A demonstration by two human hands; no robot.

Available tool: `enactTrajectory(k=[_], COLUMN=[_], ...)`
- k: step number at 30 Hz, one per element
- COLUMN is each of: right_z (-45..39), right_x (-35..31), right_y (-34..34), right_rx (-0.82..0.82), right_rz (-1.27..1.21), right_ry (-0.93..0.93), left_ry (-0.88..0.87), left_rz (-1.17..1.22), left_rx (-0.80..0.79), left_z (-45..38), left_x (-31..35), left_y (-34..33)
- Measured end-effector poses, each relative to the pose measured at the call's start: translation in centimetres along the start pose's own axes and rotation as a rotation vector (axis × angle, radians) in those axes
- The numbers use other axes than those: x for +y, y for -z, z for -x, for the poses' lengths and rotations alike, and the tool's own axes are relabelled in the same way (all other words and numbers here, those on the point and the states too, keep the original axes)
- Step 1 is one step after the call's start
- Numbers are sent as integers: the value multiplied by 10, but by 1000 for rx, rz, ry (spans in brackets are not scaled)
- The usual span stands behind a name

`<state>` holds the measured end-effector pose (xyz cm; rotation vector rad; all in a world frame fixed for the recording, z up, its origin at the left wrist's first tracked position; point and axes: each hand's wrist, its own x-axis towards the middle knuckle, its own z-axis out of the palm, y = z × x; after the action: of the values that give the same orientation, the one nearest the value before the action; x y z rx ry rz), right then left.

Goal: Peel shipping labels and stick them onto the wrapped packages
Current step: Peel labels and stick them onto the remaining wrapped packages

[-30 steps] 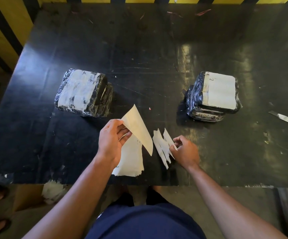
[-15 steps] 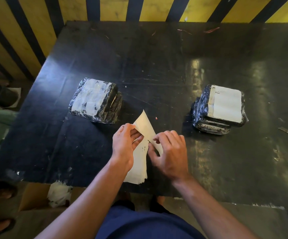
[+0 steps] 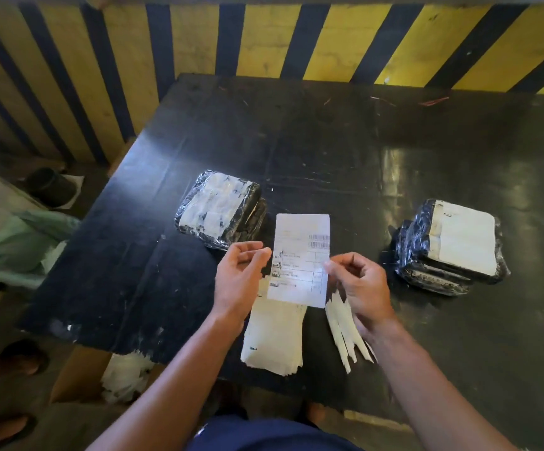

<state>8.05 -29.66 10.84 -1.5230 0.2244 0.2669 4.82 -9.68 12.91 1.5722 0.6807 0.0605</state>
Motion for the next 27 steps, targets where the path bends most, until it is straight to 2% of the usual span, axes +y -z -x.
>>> enactTrajectory(k=[2, 4, 6, 9, 15, 22, 27], right_z=[-1, -1, -1, -4, -19, -52, -89], right_x=[-6, -10, -12, -11, -4, -2, -1], right_y=[-10, -24, -40, -65, -114, -187, -222], right_rx=[-41, -53, -51, -49, 10, 230, 315], right_rz=[-136, -212, -272, -286, -193, -25, 0], right_ry=[-94, -137, -173, -202, -221, -175, -204], left_ry=[90, 159, 175, 160, 115, -11, -25], left_rz=[18, 61, 99, 112, 60, -249, -335], left_rx=[-43, -151, -252, -290, -214, -43, 12], left_z=[-14, -25, -34, -47, -80, -141, -188], left_x=[1, 3, 4, 8, 13, 19, 32], left_y=[19, 36, 49, 65, 99, 130, 137])
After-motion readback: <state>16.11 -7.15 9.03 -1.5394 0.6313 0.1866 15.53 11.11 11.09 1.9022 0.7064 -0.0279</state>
